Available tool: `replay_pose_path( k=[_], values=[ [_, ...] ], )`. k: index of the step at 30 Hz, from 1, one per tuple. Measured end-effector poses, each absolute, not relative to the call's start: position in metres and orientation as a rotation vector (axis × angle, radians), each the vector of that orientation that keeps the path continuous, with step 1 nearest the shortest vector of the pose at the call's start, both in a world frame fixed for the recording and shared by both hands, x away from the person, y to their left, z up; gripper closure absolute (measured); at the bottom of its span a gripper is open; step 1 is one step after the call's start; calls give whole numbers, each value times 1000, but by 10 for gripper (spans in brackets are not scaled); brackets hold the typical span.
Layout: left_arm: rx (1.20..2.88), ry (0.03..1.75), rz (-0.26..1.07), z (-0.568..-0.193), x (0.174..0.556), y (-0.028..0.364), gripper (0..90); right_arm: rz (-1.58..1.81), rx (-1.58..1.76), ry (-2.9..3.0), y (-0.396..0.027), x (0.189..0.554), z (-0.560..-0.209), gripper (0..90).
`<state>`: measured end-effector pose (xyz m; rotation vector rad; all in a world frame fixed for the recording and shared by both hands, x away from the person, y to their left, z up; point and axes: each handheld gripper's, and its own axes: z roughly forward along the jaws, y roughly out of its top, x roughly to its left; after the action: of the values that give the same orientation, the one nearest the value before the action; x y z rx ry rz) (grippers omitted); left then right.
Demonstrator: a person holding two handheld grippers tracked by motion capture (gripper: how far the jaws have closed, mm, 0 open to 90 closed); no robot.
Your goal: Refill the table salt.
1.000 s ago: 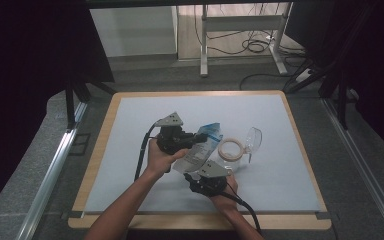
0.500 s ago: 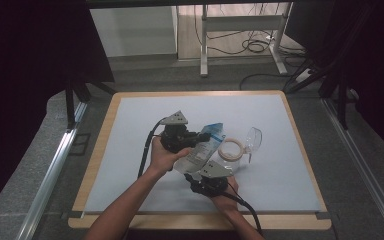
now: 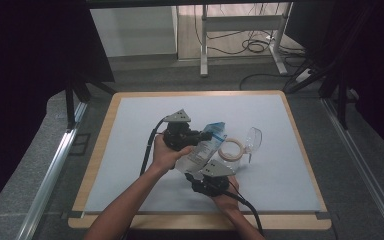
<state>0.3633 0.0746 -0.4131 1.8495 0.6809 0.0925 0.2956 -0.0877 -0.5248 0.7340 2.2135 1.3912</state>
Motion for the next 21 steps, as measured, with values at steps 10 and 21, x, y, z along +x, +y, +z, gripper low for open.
replay_pose_path(
  k=[10,21],
  values=[
    [1832,639,147,-405,345,74,900,1379,699,2186,-86,299,-522,412],
    [1798,608,179,-396,335,77,900,1292,686,2135,-77,308,-523,364]
  ],
)
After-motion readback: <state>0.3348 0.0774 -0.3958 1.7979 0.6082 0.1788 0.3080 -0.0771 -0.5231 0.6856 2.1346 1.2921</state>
